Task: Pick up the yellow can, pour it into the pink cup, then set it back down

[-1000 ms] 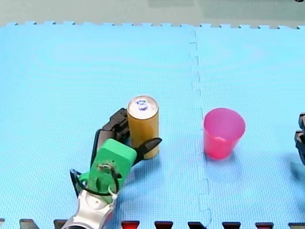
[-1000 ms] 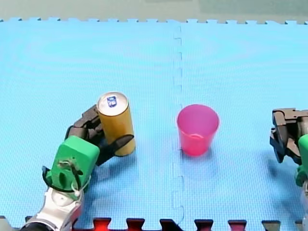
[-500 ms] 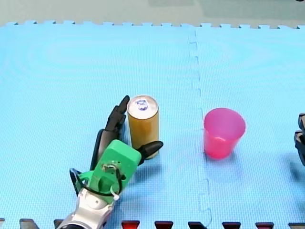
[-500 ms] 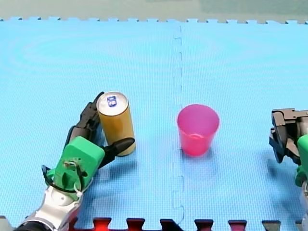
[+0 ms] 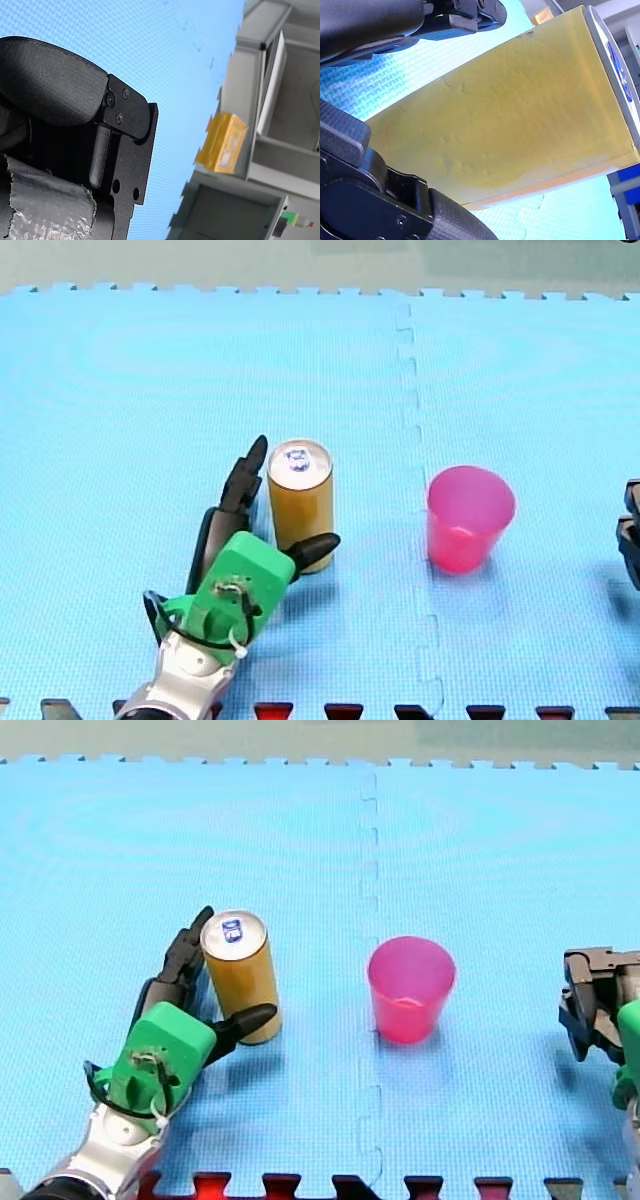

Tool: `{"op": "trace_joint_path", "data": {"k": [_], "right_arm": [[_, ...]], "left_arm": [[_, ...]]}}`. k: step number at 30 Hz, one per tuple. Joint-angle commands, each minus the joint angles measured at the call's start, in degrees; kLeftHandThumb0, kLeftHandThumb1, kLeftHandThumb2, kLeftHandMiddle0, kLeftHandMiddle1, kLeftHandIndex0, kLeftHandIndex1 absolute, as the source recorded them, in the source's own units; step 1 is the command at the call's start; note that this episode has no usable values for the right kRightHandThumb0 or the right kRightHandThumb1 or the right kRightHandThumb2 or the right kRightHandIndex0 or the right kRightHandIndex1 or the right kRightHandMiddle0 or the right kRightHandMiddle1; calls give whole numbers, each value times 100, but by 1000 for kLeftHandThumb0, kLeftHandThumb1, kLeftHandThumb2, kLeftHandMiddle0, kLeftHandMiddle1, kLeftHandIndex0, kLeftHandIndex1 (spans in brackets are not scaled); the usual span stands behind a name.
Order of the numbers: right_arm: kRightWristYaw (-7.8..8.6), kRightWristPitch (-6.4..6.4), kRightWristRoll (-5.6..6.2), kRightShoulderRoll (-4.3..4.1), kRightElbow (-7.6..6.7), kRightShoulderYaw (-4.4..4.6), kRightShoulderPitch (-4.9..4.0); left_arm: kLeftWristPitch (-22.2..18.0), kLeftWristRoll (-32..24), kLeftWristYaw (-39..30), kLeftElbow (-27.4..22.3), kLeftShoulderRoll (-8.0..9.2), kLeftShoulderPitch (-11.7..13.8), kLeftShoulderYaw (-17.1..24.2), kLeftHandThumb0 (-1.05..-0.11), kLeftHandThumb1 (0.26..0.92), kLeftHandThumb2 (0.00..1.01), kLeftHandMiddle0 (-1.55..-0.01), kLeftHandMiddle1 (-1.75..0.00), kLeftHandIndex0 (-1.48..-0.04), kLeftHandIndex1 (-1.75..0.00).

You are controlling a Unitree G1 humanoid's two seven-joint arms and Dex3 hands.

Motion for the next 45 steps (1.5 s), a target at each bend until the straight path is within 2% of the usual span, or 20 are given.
{"op": "trace_joint_path", "data": {"k": [1,3,6,11,14,17,23,33,45], "right_arm": [[6,25,23,-19,26,-16,-34],[16,29,31,-19,45,-23,-48],[22,34,37,-21,55,-31,-65],[17,71,34,-27,46,-32,-93],[19,97,30,-31,49,-31,-115],[13,121,22,-34,47,-25,-133],[11,166,18,-32,54,-23,-164],[26,206,33,-24,37,-30,-165],[58,201,55,-37,43,-49,-166]], "left_arm": [[-146,-110,-99,-55,36,24,78,-1048,804,8,-146,0,-130,-1],[-376,-301,-384,-113,78,97,199,-1048,803,6,-147,0,-131,-1],[-625,-668,-1041,-248,231,240,404,-1048,804,6,-145,0,-135,-3],[-796,-980,-1630,-589,403,519,537,-1048,851,24,-138,0,-139,-4],[-775,-1234,-2107,-625,496,588,657,-1048,858,23,-125,0,-140,-4],[-760,-1435,-2459,-651,513,621,765,-1048,855,17,-108,0,-140,-3],[-736,-1537,-2694,-782,544,688,846,-1048,866,16,-93,0,-141,-3],[-411,-1622,-3028,-1049,670,781,881,-1048,893,20,-103,-6,-152,-6],[-313,-1587,-3021,-1155,605,804,850,-1048,909,17,-137,-19,-167,-9]]}}
